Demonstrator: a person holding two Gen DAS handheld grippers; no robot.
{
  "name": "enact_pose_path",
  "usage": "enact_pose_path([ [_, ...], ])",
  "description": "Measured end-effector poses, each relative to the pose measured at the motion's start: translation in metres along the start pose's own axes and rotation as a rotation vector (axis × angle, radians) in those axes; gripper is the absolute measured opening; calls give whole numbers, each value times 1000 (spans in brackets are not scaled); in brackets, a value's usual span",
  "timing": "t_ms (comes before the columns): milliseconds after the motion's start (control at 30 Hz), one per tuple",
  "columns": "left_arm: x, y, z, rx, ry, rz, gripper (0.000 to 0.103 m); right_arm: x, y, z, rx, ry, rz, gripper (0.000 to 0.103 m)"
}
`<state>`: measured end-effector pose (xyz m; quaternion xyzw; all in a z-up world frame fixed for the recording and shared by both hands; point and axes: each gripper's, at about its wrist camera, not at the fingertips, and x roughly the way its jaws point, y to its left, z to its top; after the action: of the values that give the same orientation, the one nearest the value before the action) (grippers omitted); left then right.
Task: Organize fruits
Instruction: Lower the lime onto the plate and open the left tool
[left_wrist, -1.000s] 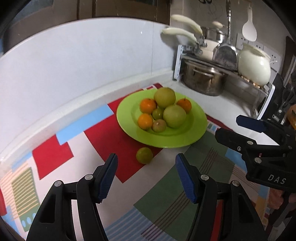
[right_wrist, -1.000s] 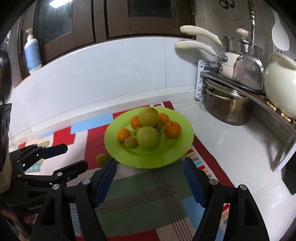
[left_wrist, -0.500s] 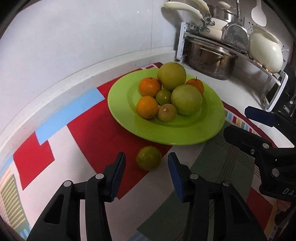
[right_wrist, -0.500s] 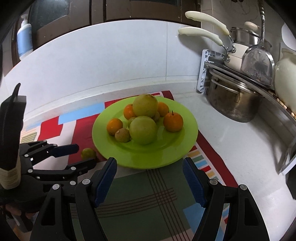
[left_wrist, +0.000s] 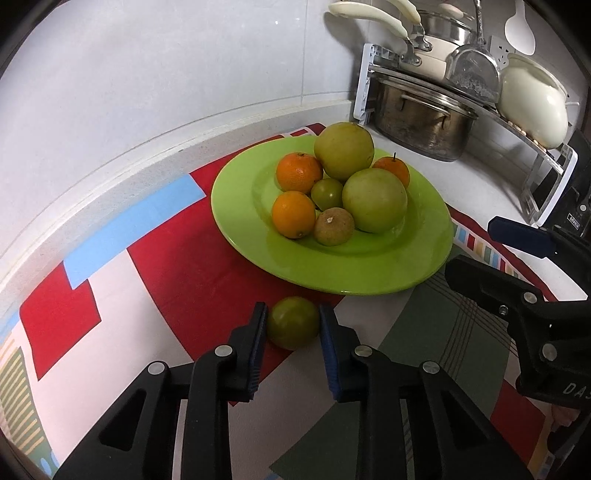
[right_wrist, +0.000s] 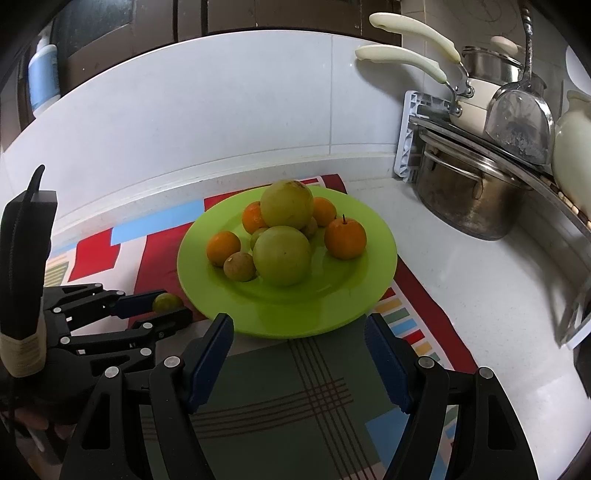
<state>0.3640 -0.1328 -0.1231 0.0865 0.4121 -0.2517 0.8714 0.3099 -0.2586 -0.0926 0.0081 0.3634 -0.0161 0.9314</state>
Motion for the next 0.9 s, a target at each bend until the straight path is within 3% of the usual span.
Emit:
enact_pose_path([
  [367,-31,-3,2,-3,-51,32,28,-14,-1,1,1,-24,11,74],
  [633,-43,-9,26,23,-117,41,28,-24,-9,9,27,-61,-2,74],
  [900,-30,-9,54,37,-138,44,28,-20,-20,26,45,-95,-33,74],
])
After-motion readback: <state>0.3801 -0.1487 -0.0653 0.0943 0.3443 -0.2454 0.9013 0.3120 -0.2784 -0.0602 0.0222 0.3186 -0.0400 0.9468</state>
